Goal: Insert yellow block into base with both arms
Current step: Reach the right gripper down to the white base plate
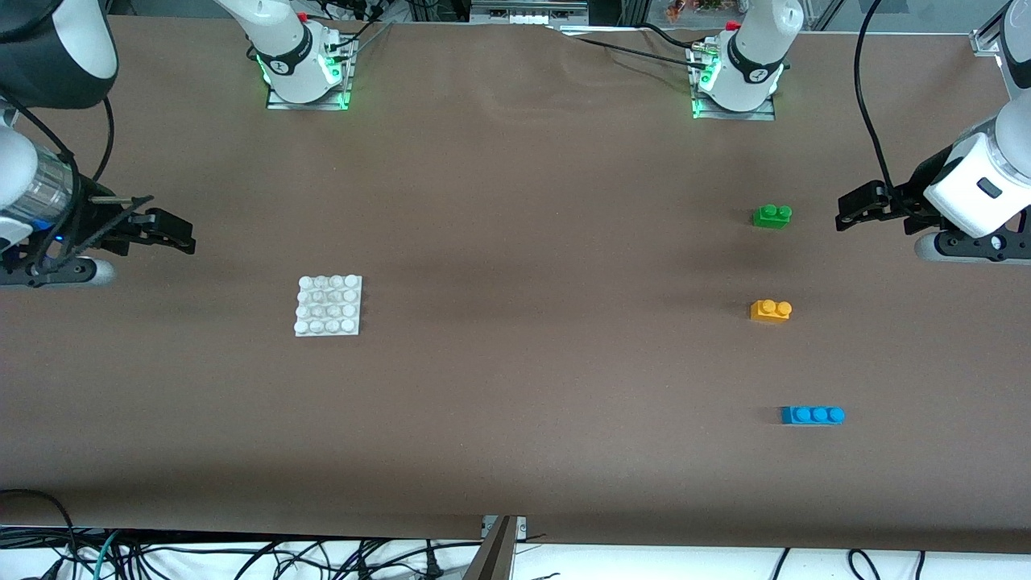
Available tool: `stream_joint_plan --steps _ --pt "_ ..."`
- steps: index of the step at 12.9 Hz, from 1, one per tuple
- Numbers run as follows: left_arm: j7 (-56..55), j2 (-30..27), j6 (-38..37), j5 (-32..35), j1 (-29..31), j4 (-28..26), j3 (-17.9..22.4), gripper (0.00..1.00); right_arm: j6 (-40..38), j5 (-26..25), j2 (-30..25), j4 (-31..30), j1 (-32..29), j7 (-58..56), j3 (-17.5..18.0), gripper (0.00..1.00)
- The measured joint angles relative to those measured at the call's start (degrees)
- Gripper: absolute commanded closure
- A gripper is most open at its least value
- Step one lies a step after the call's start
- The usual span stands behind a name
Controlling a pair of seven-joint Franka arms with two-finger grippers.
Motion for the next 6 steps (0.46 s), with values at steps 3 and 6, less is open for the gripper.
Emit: stream_joint_plan --steps 3,6 --pt "0.0 0.0 0.0 0.0 0.0 0.0 0.0 0.0 0.3 0.0 2.0 -0.2 0.5 0.0 0.4 0.01" --pt "0.0 0.0 0.0 0.0 0.0 0.0 0.0 0.0 9.7 0.0 4.2 -6.0 1.9 0.1 0.6 0.01"
